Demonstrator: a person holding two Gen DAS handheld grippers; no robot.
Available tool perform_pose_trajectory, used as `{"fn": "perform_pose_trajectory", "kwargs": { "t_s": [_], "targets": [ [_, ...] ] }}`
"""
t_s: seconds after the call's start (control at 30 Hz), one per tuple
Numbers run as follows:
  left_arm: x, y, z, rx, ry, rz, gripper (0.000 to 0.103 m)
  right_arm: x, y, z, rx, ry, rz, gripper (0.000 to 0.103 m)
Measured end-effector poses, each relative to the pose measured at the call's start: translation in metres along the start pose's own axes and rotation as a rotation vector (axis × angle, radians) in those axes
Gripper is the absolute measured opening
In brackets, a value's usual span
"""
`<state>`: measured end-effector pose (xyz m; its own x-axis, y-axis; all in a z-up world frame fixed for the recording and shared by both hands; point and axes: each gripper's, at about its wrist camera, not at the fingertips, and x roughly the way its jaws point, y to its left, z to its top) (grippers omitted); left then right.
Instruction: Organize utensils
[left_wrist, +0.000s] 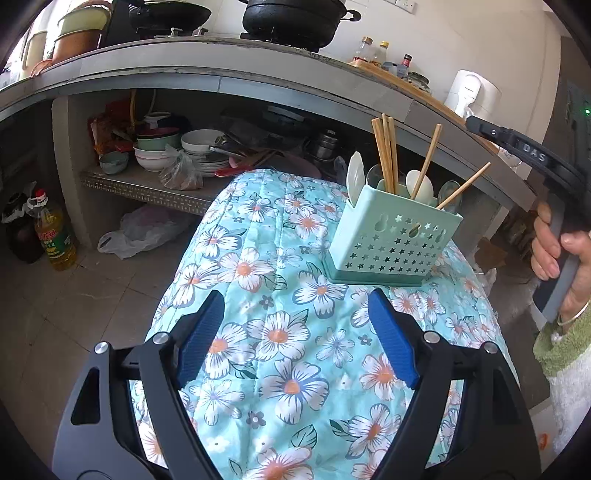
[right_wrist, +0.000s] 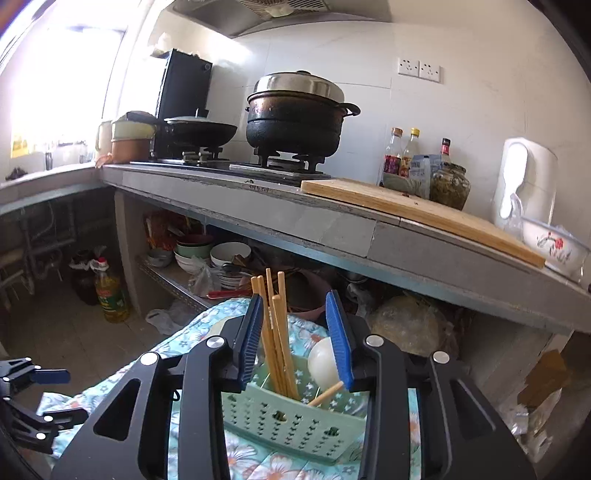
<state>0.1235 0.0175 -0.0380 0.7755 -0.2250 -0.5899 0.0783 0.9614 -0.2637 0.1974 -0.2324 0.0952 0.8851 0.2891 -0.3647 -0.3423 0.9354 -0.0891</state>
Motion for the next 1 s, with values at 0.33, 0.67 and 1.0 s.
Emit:
{"fn": "perform_pose_trajectory", "kwargs": {
  "t_s": [0.33,0.67,1.0],
  "targets": [
    [-0.019,-0.029,-0.004,0.050,-0.016,0.026,0.090,-0.073,-0.022,-0.075,0.336,0.149,0.063,0.071],
    [-0.045,-0.053,-0.020,0.070,0.026,0.189,0.095,-0.119,0.008,-0.142,0.345,0.317,-0.126,0.097],
    [-0.078,-0.081,-0.018,0.176,-0.010,0.257,0.095,-0.159,0.008,-0.142,0.354,0.290,-0.262,0.097]
  ]
}}
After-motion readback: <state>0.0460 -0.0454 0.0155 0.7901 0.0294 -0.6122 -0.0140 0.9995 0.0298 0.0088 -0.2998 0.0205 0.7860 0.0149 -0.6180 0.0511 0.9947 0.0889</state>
